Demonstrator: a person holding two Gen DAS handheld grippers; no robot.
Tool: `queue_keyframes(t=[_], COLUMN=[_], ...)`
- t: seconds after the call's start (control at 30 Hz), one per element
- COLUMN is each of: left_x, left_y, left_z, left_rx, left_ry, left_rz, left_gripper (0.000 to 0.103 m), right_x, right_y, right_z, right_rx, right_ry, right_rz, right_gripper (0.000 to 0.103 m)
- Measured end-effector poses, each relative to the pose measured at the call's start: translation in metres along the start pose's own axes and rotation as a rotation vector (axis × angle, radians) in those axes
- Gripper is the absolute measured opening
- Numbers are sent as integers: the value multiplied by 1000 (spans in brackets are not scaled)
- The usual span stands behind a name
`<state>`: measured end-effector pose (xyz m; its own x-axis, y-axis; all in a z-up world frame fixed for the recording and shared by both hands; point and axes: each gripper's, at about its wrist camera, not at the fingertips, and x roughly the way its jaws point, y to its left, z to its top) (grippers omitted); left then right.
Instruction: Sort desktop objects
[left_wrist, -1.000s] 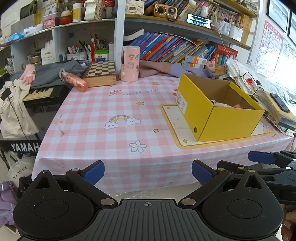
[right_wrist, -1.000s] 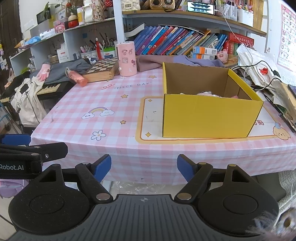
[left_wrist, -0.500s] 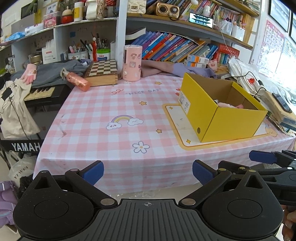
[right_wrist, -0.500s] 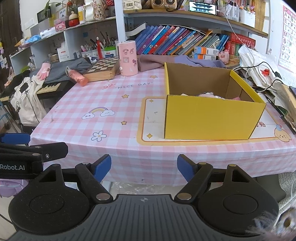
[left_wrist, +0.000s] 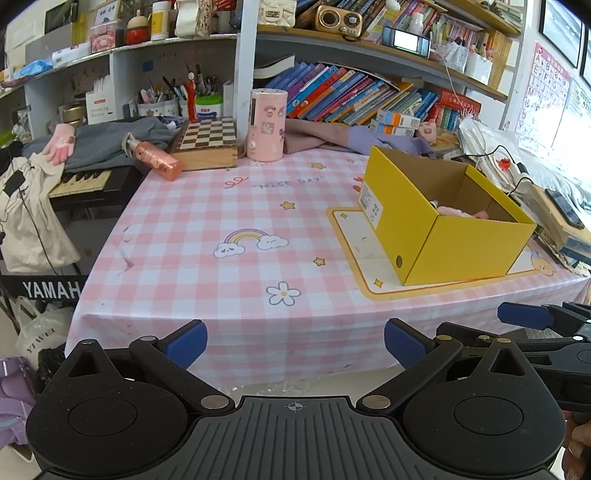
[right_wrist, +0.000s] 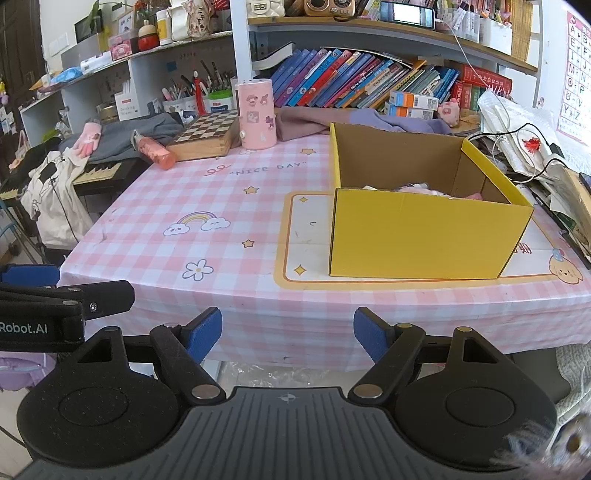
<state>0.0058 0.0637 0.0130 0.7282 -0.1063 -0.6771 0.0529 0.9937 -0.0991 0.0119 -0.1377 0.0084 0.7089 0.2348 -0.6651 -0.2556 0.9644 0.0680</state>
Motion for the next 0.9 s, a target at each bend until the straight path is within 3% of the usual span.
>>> queue_keyframes(t=[0.9], left_x=[-1], left_y=[-2], left_z=[0], left_rx=[1], left_ry=[5], left_rz=[-7], left_gripper=[103], right_x=[0], right_y=[0], right_z=[0], right_rx=[-1], right_ry=[0], right_rz=[0], right_gripper=[77])
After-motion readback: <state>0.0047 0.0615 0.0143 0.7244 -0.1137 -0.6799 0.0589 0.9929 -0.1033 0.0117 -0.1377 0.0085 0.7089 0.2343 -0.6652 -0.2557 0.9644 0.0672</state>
